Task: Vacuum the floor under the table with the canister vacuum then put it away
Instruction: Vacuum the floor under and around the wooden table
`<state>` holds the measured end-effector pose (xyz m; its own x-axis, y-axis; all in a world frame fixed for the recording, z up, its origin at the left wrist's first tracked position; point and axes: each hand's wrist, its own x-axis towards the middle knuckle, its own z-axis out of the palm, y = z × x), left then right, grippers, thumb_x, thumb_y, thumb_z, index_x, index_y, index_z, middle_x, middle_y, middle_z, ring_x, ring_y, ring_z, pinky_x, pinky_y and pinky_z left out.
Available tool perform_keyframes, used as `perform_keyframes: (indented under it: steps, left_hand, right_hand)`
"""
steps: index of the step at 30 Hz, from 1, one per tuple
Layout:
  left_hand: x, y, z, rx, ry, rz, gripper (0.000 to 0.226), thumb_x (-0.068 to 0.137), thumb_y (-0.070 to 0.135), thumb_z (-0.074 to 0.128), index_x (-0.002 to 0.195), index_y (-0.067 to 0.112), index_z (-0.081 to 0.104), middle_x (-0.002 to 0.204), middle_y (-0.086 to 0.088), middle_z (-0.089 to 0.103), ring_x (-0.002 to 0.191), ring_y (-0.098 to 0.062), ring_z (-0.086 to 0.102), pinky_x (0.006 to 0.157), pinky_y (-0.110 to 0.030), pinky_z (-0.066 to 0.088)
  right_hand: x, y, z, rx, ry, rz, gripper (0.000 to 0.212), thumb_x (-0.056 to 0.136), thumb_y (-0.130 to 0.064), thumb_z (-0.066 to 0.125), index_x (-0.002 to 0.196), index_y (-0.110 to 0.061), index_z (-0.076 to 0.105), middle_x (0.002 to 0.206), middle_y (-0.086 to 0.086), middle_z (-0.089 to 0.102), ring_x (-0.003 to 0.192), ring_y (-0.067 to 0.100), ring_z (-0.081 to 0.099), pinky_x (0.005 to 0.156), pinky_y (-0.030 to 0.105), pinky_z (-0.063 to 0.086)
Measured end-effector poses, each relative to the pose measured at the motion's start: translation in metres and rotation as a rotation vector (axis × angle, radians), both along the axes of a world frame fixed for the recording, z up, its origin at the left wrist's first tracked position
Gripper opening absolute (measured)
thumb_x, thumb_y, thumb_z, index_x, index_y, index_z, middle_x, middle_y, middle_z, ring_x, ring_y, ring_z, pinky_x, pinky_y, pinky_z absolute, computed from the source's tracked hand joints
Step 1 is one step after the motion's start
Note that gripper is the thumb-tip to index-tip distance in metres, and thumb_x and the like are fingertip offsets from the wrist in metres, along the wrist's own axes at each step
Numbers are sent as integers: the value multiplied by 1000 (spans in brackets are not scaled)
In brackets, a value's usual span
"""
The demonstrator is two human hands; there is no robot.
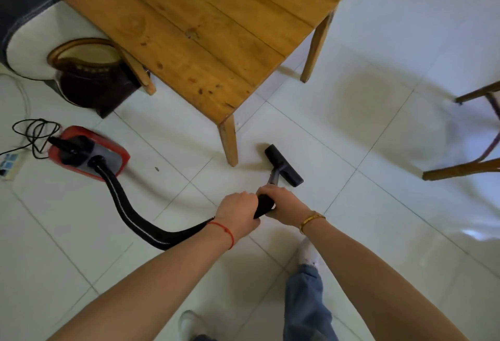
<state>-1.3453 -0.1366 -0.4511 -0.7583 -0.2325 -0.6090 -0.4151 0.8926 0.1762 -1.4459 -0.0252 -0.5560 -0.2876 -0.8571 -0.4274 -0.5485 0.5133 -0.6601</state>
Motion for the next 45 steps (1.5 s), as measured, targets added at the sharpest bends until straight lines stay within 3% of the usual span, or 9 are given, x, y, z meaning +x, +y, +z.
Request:
perform_keyframes:
  steps: [11, 18, 25, 45]
  left_hand:
    - [-212, 19, -20, -12, 48, 123, 27, 90, 25, 55, 113, 10, 56, 105, -6, 63, 92, -23, 63, 72, -28, 44]
    - [-273, 25, -23, -3, 65, 189, 25, 91, 22, 55, 112, 10, 57, 103, -7, 64, 91, -22, 64, 75, -28, 47]
    - [-236, 18, -12, -5, 46, 252, 23, 90, 23, 56, 109, 11, 57, 99, -5, 65, 88, -22, 65, 69, -26, 46]
    - [-14, 20, 18, -78, -97, 276, 26, 90, 27, 52, 110, 10, 55, 105, -6, 62, 93, -24, 64, 66, -27, 40]
  right_hand:
    - [-227, 3, -7, 41, 67, 143, 25, 81, -15, 69, 102, -23, 58, 104, -2, 62, 96, 18, 59, 92, 36, 49]
    - [-293, 3, -10, 43, 101, 174, 26, 82, -13, 69, 104, -22, 59, 106, -1, 63, 99, 19, 59, 96, 33, 48]
    - [-256, -10, -3, -5, 78, 207, 23, 82, -13, 67, 101, -21, 59, 101, 0, 63, 94, 19, 58, 89, 32, 49]
    - [-34, -21, 9, -83, -66, 347, 23, 74, -4, 62, 95, -14, 58, 92, 8, 61, 88, 23, 55, 79, 33, 46]
